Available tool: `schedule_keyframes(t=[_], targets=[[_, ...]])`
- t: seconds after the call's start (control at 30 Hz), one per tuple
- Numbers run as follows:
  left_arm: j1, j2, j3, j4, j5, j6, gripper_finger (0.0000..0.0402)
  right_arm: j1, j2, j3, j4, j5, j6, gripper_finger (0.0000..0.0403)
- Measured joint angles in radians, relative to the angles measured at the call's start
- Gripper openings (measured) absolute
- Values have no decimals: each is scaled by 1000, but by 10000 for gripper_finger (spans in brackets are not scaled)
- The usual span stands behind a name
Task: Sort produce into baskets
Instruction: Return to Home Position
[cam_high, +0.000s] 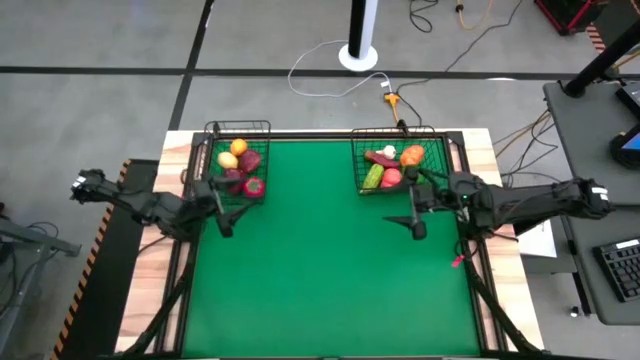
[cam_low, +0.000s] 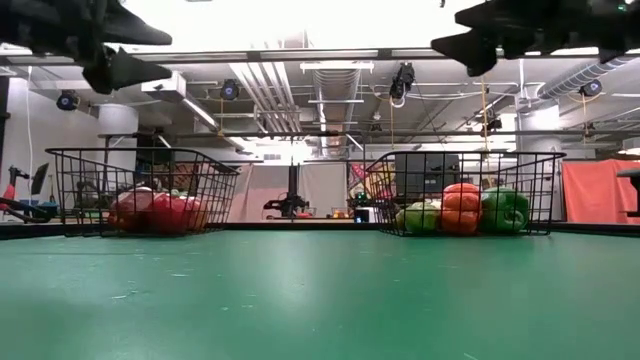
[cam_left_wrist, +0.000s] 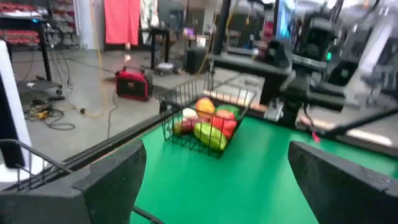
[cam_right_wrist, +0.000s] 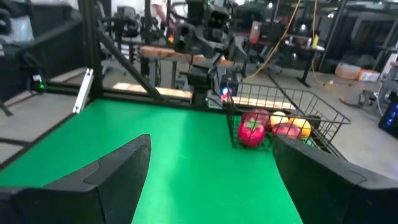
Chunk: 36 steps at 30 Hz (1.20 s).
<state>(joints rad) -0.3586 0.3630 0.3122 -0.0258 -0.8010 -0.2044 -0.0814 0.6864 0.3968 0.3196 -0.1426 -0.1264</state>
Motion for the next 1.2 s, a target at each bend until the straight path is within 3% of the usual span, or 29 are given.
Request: schedule_keyframes(t=[0.37,0.6,0.77,1.03,1.2], targets=[[15,-364,-54,22,-1,227,372,-1,-237,-159,8,3,52,327],[22,-342,-130,57,19,166,371,-5,-391,-240,16,4,57,327],[38,-337,-300,362,94,207,371,-5,-510,-305,18,4,69,327],[108,-362,-134,44,52,221,371,-5,-686,-385,-34,3,101,327],[153,-362,-121,39,88,227,371,-5,-680,-384,-45,4,82,327]])
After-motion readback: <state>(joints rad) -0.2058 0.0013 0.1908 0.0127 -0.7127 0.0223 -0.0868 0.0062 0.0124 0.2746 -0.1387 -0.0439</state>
